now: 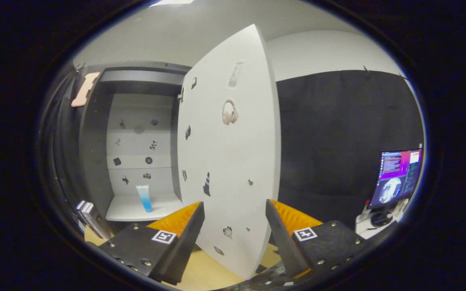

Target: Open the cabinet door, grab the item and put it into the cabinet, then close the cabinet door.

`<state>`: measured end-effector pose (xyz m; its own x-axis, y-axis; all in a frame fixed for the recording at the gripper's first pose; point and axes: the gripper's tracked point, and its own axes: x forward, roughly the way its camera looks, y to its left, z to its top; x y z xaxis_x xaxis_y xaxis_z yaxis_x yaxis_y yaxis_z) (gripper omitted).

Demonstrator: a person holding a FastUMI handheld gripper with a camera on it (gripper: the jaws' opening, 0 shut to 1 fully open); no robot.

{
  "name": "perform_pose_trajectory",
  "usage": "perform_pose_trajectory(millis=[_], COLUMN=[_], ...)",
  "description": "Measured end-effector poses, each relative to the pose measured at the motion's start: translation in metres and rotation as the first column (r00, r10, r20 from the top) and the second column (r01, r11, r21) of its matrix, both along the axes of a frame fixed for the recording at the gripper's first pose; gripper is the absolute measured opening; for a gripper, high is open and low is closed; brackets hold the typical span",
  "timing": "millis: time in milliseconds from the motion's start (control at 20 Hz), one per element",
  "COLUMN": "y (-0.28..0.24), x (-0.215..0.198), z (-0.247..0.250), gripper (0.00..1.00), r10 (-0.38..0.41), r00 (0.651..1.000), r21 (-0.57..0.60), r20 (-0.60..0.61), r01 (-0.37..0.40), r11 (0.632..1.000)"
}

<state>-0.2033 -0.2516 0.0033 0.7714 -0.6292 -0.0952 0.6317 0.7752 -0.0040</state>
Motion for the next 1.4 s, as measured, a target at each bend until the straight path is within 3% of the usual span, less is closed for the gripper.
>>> perform_pose_trajectory(millis=[350,450,500,700,1400], y=[-0.059,-0.065,-0.064,-0.061,-0.068], x=[-0.049,-0.040,-0.039,-0.028,-0.033], z=[-0.005,-0.005,-0.005,-0.006,-0.014], gripper=[0.91,0.93,0.99,1.00,1.00], r10=[-0.145,-0.110,-0.094,0.000,0.177], r00=[0.989,0.994,0.996,1.000,0.984], r21=[0.033,0.058,0.061,0.113,0.133], r20=[-0.012,0.002,-0.002,0.007,-0.024], r01=[0.145,0.110,0.094,-0.001,-0.173], r11=[0.989,0.992,0.994,0.994,0.976])
